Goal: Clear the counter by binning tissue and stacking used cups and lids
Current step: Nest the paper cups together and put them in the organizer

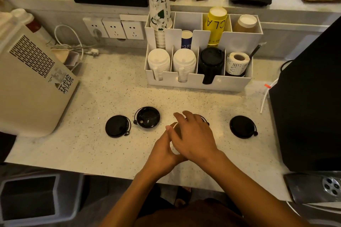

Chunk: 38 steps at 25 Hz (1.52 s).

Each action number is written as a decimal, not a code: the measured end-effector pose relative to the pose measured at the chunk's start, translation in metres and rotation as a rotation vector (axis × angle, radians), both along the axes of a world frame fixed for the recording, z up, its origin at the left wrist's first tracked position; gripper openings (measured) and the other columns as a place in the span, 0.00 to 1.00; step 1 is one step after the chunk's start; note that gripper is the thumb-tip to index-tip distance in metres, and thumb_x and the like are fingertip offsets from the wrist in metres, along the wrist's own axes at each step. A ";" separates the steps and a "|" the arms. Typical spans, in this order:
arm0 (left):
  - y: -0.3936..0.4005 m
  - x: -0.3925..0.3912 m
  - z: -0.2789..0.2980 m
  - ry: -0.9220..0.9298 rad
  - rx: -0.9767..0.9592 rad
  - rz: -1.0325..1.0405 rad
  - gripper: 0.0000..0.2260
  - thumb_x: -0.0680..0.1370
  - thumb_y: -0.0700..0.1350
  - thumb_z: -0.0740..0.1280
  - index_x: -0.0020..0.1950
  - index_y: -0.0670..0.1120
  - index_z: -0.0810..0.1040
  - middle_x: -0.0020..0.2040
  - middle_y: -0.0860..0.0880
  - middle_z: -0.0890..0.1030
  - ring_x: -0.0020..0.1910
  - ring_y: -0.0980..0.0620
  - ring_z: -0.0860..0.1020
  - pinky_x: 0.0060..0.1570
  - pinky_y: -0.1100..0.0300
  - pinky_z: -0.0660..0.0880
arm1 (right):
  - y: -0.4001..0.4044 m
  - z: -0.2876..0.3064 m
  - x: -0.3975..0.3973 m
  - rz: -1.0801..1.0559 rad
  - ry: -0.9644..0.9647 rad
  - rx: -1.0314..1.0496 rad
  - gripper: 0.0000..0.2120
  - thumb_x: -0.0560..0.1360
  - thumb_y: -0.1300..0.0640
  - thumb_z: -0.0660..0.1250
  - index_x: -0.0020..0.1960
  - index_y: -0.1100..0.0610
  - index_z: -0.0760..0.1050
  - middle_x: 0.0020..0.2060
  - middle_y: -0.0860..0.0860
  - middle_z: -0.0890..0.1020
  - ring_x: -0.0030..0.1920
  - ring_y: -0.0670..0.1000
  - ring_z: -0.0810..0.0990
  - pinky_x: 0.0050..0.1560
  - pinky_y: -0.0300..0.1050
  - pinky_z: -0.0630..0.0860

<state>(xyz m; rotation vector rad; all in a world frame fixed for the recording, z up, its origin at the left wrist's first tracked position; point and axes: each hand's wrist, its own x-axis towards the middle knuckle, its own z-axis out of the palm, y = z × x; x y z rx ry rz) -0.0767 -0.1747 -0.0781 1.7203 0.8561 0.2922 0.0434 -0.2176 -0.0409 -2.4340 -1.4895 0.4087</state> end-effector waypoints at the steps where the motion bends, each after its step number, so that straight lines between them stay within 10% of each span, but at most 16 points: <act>1: -0.001 0.000 -0.001 -0.004 -0.006 0.001 0.36 0.67 0.54 0.80 0.72 0.63 0.67 0.67 0.62 0.77 0.64 0.62 0.76 0.63 0.59 0.77 | 0.002 -0.002 -0.002 -0.027 -0.025 -0.021 0.29 0.77 0.34 0.50 0.70 0.48 0.70 0.68 0.54 0.75 0.65 0.58 0.74 0.58 0.55 0.75; 7: -0.004 0.000 0.005 -0.038 -0.038 0.027 0.34 0.67 0.54 0.79 0.65 0.75 0.66 0.62 0.72 0.77 0.61 0.69 0.76 0.51 0.77 0.72 | 0.006 -0.008 0.000 -0.070 -0.043 -0.017 0.27 0.76 0.34 0.49 0.59 0.48 0.77 0.52 0.53 0.81 0.49 0.55 0.80 0.42 0.49 0.79; 17: -0.005 0.001 0.003 -0.015 -0.082 0.042 0.36 0.66 0.55 0.79 0.60 0.82 0.62 0.56 0.73 0.79 0.56 0.69 0.79 0.47 0.76 0.74 | 0.017 -0.003 0.001 -0.121 -0.083 -0.080 0.29 0.78 0.36 0.47 0.53 0.53 0.80 0.41 0.53 0.83 0.38 0.54 0.81 0.33 0.43 0.69; 27: -0.008 -0.001 0.002 -0.083 -0.068 0.044 0.32 0.67 0.54 0.77 0.65 0.73 0.68 0.61 0.70 0.78 0.60 0.66 0.77 0.55 0.71 0.75 | 0.009 -0.009 -0.012 -0.172 -0.100 -0.045 0.31 0.77 0.32 0.48 0.64 0.52 0.74 0.59 0.56 0.79 0.59 0.58 0.75 0.49 0.53 0.76; 35: -0.010 0.000 0.004 0.028 -0.110 0.036 0.34 0.65 0.59 0.75 0.60 0.83 0.61 0.56 0.79 0.74 0.56 0.75 0.75 0.49 0.79 0.70 | 0.009 -0.012 -0.009 -0.180 -0.093 -0.006 0.28 0.75 0.35 0.50 0.59 0.53 0.77 0.52 0.54 0.82 0.50 0.55 0.79 0.40 0.47 0.73; 38: -0.008 -0.007 0.004 0.215 -0.129 -0.021 0.33 0.67 0.60 0.77 0.67 0.71 0.65 0.63 0.67 0.77 0.56 0.68 0.76 0.52 0.73 0.71 | 0.009 -0.010 -0.006 -0.189 -0.067 0.006 0.28 0.75 0.34 0.52 0.57 0.53 0.78 0.49 0.54 0.82 0.46 0.54 0.79 0.38 0.46 0.73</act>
